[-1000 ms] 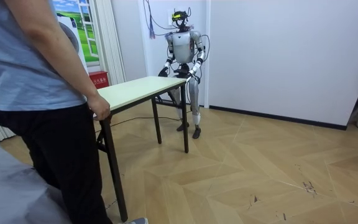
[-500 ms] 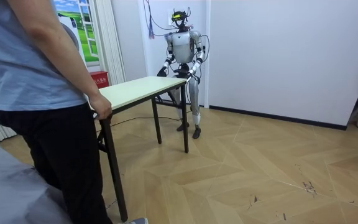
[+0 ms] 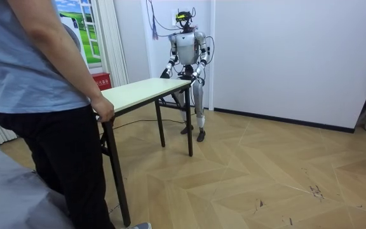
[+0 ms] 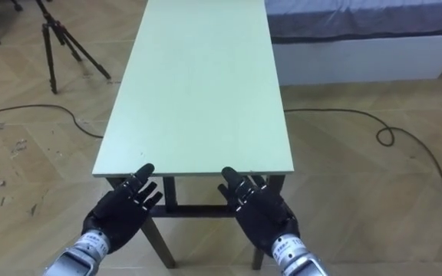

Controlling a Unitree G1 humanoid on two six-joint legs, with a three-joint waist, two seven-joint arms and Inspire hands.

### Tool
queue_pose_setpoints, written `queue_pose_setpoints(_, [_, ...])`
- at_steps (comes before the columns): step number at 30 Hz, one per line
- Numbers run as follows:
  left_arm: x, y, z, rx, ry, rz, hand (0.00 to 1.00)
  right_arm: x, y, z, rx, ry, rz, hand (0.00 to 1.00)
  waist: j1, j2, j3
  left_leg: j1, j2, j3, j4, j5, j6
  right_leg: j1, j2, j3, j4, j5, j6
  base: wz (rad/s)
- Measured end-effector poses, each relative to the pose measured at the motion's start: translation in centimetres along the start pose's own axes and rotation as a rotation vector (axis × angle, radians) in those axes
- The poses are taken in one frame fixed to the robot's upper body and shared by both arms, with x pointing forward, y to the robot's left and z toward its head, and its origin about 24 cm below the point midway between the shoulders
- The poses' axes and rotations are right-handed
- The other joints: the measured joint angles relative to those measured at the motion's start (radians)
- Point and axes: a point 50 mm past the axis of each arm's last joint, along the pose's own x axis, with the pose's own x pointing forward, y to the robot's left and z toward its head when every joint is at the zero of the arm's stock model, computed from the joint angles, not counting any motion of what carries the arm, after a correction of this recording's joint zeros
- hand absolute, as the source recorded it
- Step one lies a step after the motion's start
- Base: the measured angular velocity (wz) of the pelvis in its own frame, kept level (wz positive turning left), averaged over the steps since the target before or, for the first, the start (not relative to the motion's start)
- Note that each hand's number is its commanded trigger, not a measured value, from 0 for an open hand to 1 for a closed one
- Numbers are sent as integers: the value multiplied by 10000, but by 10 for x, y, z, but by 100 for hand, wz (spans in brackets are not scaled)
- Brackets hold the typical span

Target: Move table with human

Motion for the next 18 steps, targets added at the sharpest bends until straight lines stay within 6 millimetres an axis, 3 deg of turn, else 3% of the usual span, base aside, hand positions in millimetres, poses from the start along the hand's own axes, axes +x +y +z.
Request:
queue_pose_setpoints(7, [2,-1,-1,-88,37,136,0,3,1,3,694,-192,-162,0,25,-71,-49,3,0,16,-5,0,0,19,-13,-196,0,2,-1,0])
queue_pose_setpoints(18, [10,-16,-1,-2375,-325,-185,0,9,7,0,2567,-662,-88,0,22,-64,-46,107,-5,-26,-16,0,0,130,-10,-198,-22,11,13,0])
